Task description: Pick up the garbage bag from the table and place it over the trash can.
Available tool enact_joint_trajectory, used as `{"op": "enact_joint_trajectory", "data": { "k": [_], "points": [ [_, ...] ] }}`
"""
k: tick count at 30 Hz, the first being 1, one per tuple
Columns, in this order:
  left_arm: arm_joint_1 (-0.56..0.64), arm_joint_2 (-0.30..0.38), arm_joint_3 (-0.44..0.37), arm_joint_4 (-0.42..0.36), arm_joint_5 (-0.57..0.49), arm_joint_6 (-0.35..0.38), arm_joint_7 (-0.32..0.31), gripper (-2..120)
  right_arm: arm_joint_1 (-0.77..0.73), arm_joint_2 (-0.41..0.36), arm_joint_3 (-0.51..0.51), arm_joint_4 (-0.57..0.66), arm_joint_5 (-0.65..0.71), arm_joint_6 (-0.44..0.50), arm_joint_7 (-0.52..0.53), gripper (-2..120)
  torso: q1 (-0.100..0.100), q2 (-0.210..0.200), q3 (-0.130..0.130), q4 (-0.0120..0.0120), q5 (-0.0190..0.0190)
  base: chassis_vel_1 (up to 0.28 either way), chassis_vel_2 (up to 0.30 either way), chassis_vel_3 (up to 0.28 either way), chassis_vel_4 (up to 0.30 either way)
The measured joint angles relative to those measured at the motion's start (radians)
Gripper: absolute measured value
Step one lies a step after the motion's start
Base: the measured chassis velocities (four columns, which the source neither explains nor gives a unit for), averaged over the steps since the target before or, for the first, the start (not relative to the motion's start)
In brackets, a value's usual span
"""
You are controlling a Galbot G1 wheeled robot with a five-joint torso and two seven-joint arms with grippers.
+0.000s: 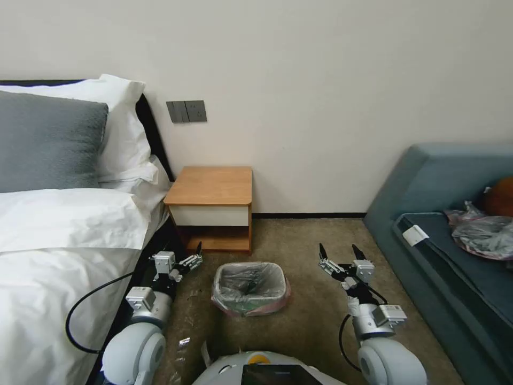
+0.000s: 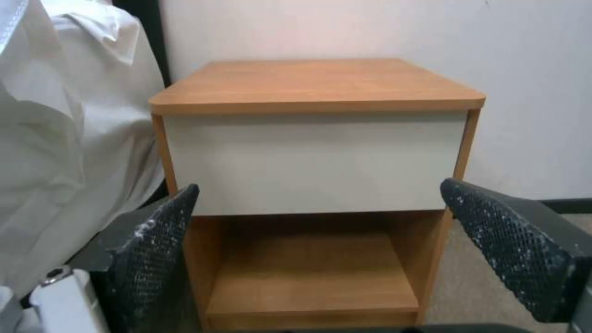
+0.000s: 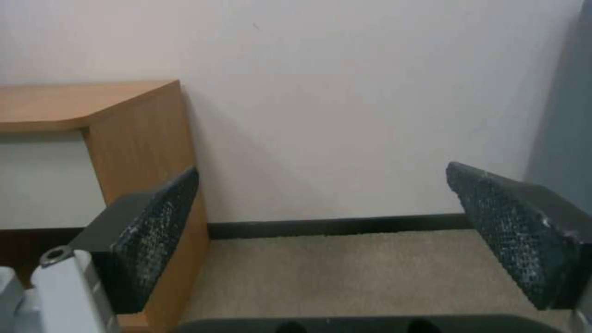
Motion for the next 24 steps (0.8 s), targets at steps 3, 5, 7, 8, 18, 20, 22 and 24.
{"op": "enact_joint_trajectory", "data": {
  "k": [3,5,7,8,18,20,22,24],
  "points": [
    [0.000,0.000,0.000,0.000,0.000,0.000,0.000,100,0.000,0.000,0.000,0.000,0.000,0.000,0.000,100,0.000,0.000,0.000,0.0000,0.0000,0.000,0.000,0.000,0.000],
    [0.000,0.000,0.000,0.000,0.000,0.000,0.000,100,0.000,0.000,0.000,0.000,0.000,0.000,0.000,100,0.000,0.000,0.000,0.0000,0.0000,0.000,0.000,0.000,0.000],
    [0.000,0.000,0.000,0.000,0.000,0.000,0.000,100,0.000,0.000,0.000,0.000,0.000,0.000,0.000,100,0.000,0.000,0.000,0.0000,0.0000,0.000,0.000,0.000,0.000],
    [0.000,0.000,0.001,0.001,0.000,0.000,0.000,100,0.000,0.000,0.000,0.000,0.000,0.000,0.000,100,0.000,0.000,0.000,0.0000,0.0000,0.000,0.000,0.000,0.000],
    [0.000,0.000,0.001,0.001,0.000,-0.001,0.000,100,0.000,0.000,0.000,0.000,-0.001,0.001,0.000,100,0.000,0.000,0.000,0.0000,0.0000,0.000,0.000,0.000,0.000],
    [0.000,0.000,0.001,0.001,0.000,-0.001,0.000,100,0.000,0.000,0.000,0.000,-0.001,0.001,0.000,100,0.000,0.000,0.000,0.0000,0.0000,0.000,0.000,0.000,0.000],
    [0.000,0.000,0.001,0.001,0.000,-0.001,0.000,100,0.000,0.000,0.000,0.000,-0.001,0.001,0.000,100,0.000,0.000,0.000,0.0000,0.0000,0.000,0.000,0.000,0.000],
    [0.000,0.000,0.001,0.001,0.000,-0.001,0.000,100,0.000,0.000,0.000,0.000,-0.001,0.001,0.000,100,0.000,0.000,0.000,0.0000,0.0000,0.000,0.000,0.000,0.000]
  ]
}}
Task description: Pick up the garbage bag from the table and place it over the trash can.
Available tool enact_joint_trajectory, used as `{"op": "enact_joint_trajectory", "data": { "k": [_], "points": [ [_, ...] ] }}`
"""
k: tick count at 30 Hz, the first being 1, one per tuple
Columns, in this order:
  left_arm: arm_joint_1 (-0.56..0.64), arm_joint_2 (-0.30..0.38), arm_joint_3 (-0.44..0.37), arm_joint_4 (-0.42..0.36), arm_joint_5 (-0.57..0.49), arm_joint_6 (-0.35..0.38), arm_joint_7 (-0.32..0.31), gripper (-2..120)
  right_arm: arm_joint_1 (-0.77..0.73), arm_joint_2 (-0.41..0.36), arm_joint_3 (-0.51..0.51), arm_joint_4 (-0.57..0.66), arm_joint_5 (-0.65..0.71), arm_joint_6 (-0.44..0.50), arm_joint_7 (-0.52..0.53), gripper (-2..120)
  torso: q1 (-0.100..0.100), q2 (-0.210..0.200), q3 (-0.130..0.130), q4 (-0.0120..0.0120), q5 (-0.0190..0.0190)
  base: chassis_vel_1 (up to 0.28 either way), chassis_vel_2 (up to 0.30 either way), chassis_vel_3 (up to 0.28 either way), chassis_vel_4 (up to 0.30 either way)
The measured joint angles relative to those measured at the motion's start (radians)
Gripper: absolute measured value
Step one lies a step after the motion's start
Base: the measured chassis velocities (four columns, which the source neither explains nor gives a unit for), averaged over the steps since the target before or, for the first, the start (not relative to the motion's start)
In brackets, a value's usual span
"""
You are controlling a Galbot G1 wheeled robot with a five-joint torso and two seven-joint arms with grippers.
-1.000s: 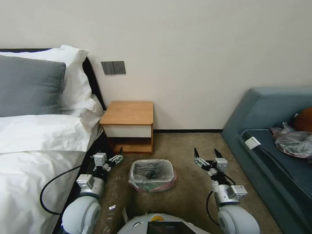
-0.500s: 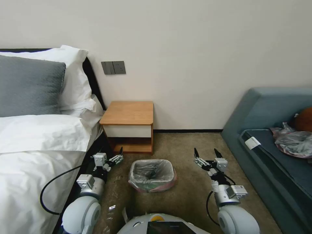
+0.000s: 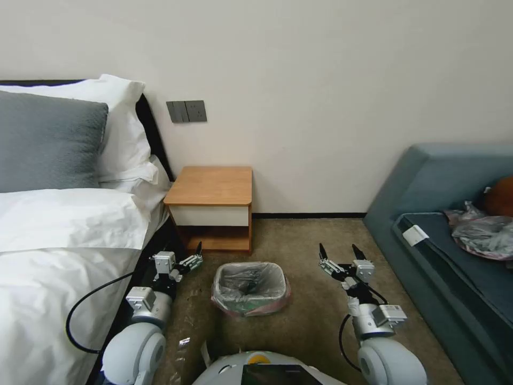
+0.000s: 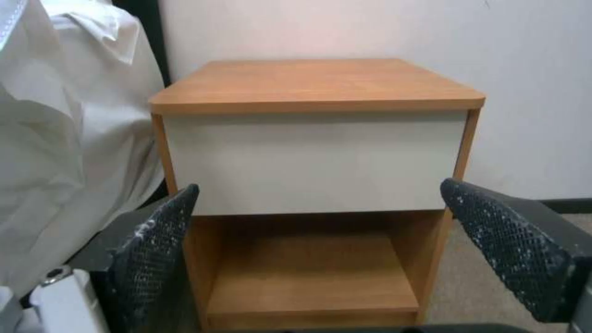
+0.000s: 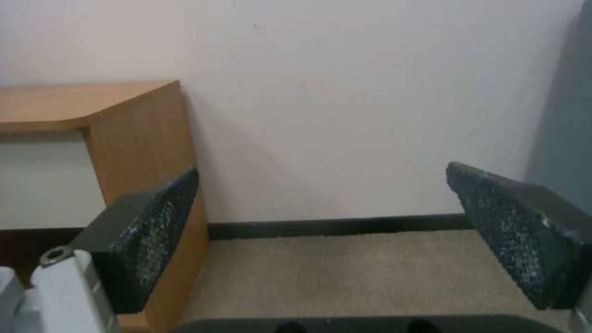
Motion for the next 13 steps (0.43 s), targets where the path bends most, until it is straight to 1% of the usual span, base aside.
{"op": "enact_joint_trajectory", "data": {
  "k": [13],
  "points": [
    [0.000,0.000,0.000,0.000,0.000,0.000,0.000,100,0.000,0.000,0.000,0.000,0.000,0.000,0.000,100,0.000,0.000,0.000,0.0000,0.0001,0.000,0.000,0.000,0.000]
  ]
}}
